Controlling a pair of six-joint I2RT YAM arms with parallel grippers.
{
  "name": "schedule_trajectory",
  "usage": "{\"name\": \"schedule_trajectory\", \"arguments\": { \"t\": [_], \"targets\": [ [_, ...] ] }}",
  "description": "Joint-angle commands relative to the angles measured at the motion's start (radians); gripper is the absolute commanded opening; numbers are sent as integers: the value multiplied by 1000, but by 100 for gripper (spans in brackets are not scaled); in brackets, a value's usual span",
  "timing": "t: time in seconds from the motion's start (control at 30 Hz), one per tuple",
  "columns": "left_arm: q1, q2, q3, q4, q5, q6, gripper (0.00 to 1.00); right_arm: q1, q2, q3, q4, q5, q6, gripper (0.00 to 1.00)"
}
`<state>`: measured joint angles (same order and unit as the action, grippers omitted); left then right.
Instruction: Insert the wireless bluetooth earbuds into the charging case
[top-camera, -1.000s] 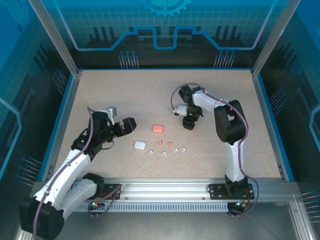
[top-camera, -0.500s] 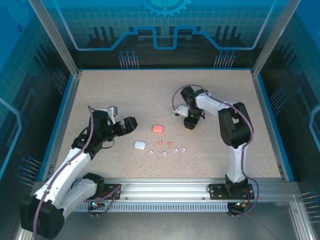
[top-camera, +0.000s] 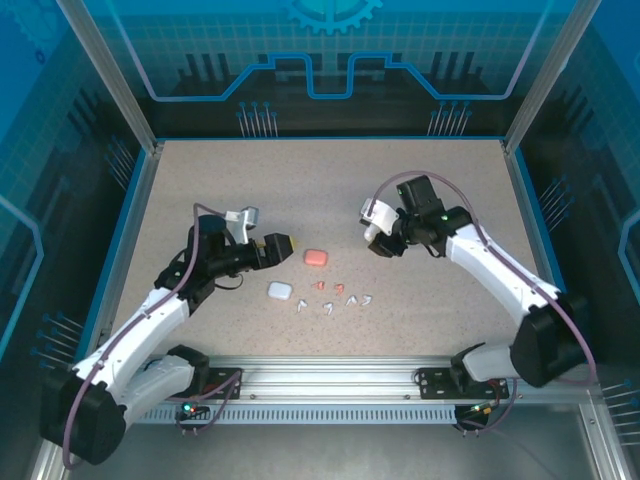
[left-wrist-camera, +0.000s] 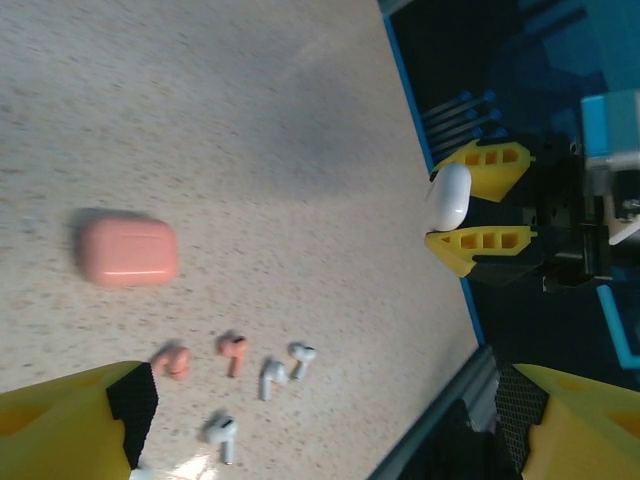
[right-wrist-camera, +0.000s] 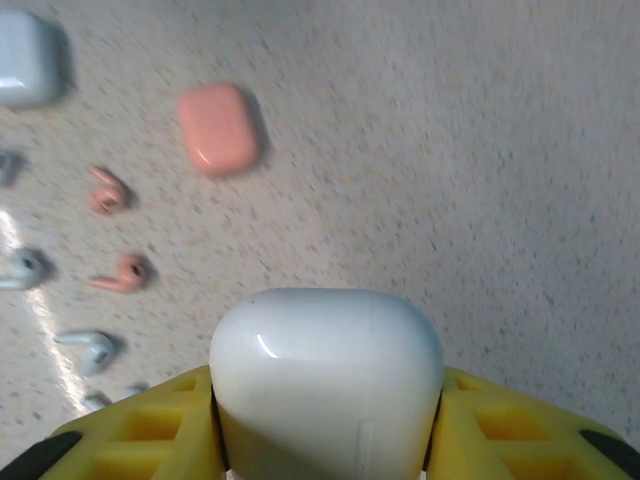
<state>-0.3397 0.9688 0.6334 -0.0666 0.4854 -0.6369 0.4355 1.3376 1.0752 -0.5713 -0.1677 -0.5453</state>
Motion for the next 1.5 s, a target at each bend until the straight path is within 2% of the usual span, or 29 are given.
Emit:
{"name": "schedule_trajectory", "arguments": {
  "t": [0.0, 0.27, 0.5, 0.9, 1.3, 1.47],
  "targets": [
    [-50, 40, 51, 81, 74, -30, 89, 38, -74, -55, 110, -113, 19, 40],
    [-191, 145, 112, 151, 67, -29, 88, 105, -149, -87, 146, -130, 10, 40],
    [-267, 233, 182, 168, 27, -22, 86, 150, -147, -90, 154, -111, 5, 40],
    [-319, 317, 251, 159, -25, -11, 76, 190, -137, -84, 146, -76, -1, 40],
    [-336, 378, 288, 150, -38, -5, 57, 206, -129, -78, 151, -80, 4, 40],
    [-349, 392, 304, 132, -40, 3, 52, 207, -120, -69, 143, -63, 7, 40]
  ]
}}
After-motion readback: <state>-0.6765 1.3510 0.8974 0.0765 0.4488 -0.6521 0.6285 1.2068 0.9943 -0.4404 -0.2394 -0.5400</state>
